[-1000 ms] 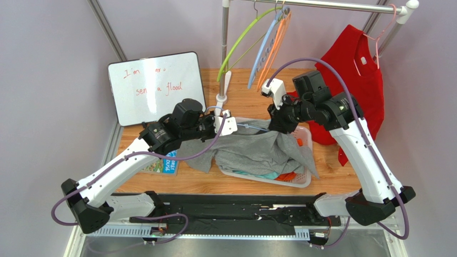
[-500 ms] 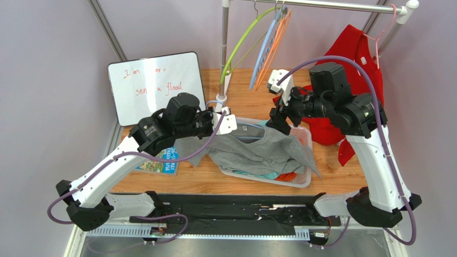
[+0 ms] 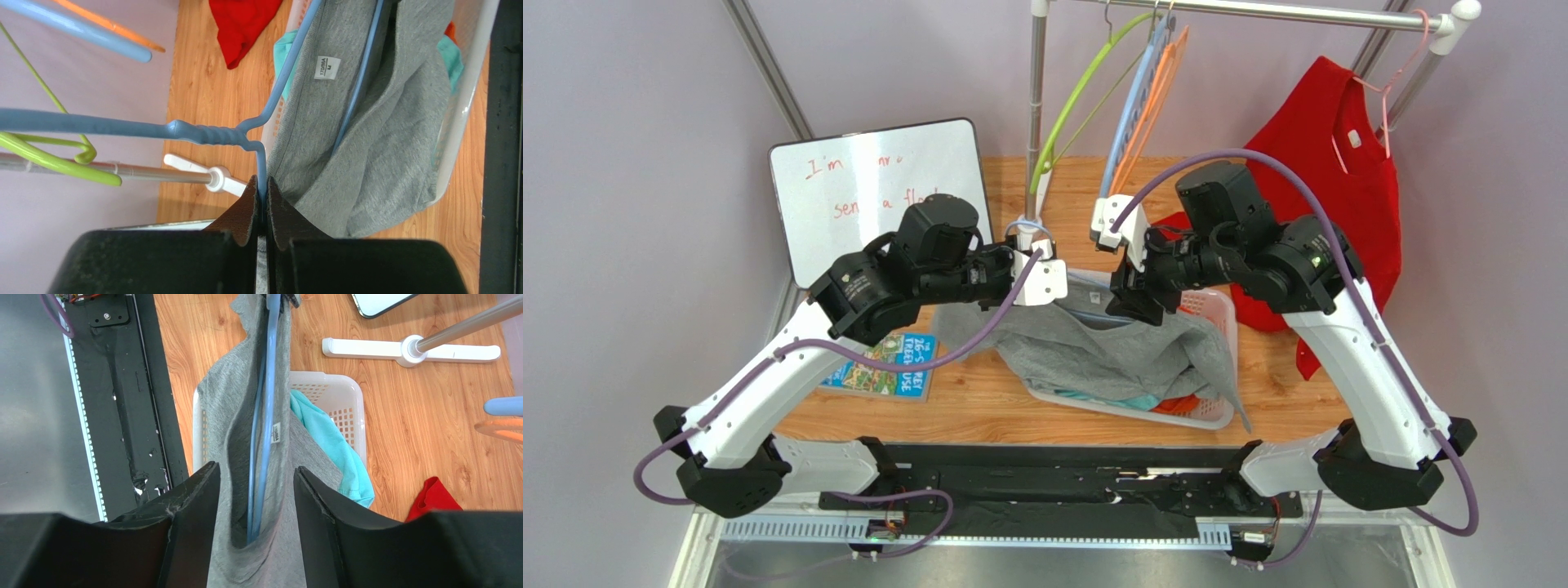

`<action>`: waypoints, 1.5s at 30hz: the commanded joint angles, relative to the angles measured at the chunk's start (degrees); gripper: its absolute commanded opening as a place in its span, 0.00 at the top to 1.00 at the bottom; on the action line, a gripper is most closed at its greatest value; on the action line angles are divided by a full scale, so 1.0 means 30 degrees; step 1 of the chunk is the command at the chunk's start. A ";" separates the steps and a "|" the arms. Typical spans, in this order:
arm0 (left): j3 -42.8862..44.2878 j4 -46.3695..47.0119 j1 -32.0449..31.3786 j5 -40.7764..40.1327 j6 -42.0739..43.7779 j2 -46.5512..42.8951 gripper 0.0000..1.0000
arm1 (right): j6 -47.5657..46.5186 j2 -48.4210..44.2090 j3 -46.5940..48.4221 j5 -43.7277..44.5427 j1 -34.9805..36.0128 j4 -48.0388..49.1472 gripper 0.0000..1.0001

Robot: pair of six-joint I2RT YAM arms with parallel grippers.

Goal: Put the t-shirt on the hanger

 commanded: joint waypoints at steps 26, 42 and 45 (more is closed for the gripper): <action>-0.2347 -0.0808 0.3408 0.7649 -0.0714 -0.3351 0.46 | 0.3720 -0.4436 -0.3785 -0.1348 -0.0838 0.0203 1.00; -0.4077 0.2181 0.5313 0.7915 -0.2764 -0.3818 0.30 | 1.0282 -0.9031 -0.4162 0.1579 -0.7160 -0.0174 1.00; -0.4400 0.2651 0.5312 0.7972 -0.3088 -0.4112 0.25 | 1.1132 -1.0147 -0.5217 0.1991 -0.9387 -0.1081 1.00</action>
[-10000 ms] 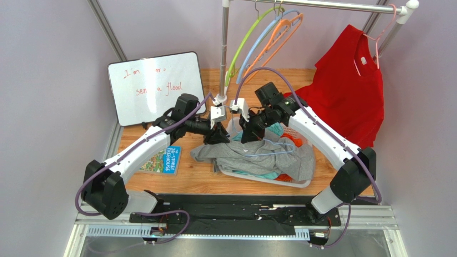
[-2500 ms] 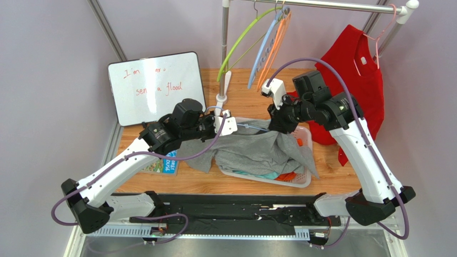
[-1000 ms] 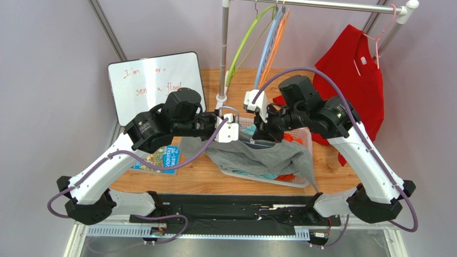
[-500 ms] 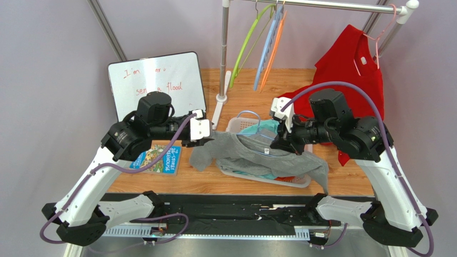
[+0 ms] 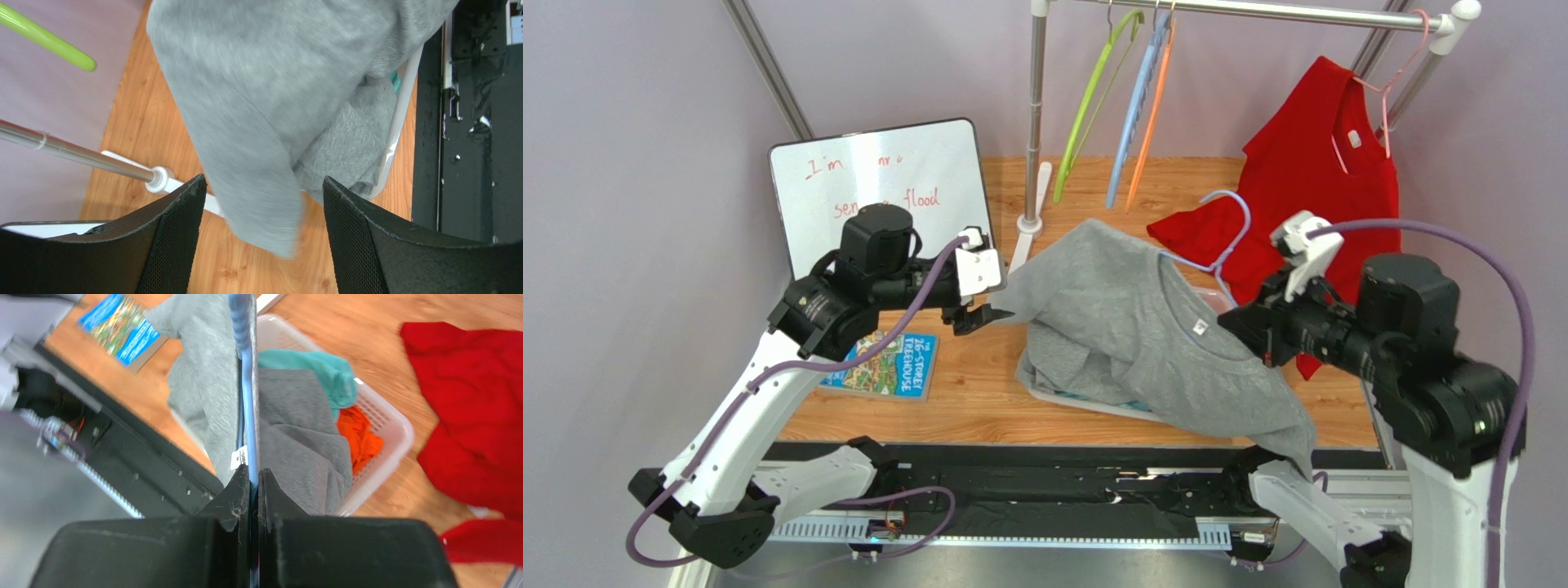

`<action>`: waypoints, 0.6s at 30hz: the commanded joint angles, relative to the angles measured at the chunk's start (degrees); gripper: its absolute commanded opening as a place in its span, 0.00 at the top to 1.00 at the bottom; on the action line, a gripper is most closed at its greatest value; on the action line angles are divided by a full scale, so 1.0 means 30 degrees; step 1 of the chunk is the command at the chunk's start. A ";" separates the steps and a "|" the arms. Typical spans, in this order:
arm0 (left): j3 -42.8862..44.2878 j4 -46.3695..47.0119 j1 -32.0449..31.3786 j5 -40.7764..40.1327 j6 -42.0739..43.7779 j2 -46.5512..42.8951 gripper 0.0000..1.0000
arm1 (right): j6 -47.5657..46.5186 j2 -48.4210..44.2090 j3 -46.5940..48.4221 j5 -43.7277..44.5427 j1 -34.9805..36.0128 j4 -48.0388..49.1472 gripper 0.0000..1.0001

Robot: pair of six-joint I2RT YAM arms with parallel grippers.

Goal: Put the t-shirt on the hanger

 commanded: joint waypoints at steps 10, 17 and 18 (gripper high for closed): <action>-0.0277 0.2027 0.0031 0.0900 -0.1151 -0.0593 0.22 | 0.1988 -0.1345 0.1303 0.4317 -0.5277 -0.2552 1.00; -0.0656 0.1676 0.0060 0.0929 -0.0858 -0.0857 0.22 | 0.1754 0.0651 0.3513 0.4125 -0.5630 -0.2874 1.00; -0.0686 0.1617 0.0031 0.0929 -0.0742 -0.1002 0.22 | 0.1580 0.0186 0.3131 0.3049 -0.5630 -0.2932 1.00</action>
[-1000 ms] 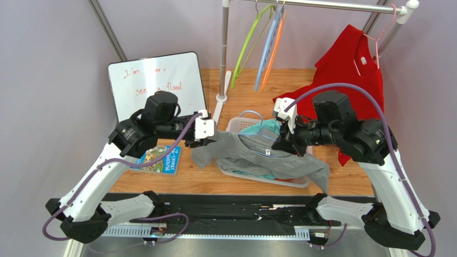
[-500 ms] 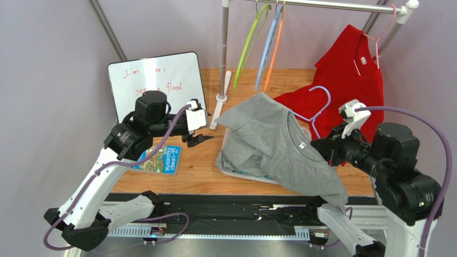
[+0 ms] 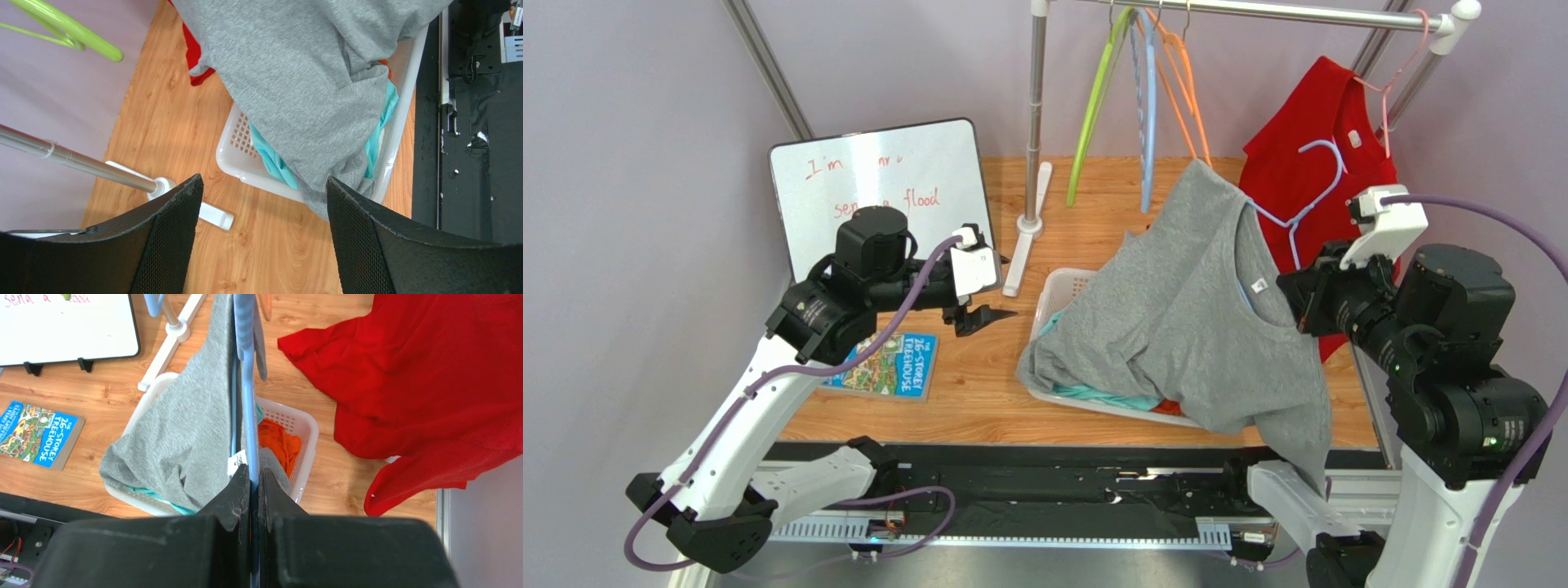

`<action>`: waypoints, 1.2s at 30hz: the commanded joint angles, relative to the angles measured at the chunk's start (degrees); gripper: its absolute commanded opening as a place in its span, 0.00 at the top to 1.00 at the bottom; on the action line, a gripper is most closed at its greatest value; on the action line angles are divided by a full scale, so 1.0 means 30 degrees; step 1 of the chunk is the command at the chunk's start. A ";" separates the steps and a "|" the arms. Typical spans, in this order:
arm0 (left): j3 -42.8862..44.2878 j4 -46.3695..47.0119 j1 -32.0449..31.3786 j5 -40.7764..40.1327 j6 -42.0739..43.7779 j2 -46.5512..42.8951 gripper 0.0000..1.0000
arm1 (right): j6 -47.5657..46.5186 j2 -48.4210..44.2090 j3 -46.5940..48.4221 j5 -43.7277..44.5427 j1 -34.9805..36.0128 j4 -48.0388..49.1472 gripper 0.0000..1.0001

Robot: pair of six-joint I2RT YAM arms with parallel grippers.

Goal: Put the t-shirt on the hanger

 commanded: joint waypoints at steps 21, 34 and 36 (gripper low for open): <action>-0.1274 0.0341 0.0030 0.2140 0.0243 -0.0874 0.21 | -0.0452 -0.7242 -0.0877 -0.1848 -0.3761 -0.4093 1.00; -0.1129 0.0254 0.0030 0.2169 0.0156 -0.0728 0.20 | 0.1860 -0.5574 -0.1346 0.2523 -0.7860 -0.3917 1.00; -0.1012 0.0167 0.0001 0.2198 0.0126 -0.0699 0.20 | 0.2243 -0.5077 -0.1317 0.2699 -0.8620 -0.3858 1.00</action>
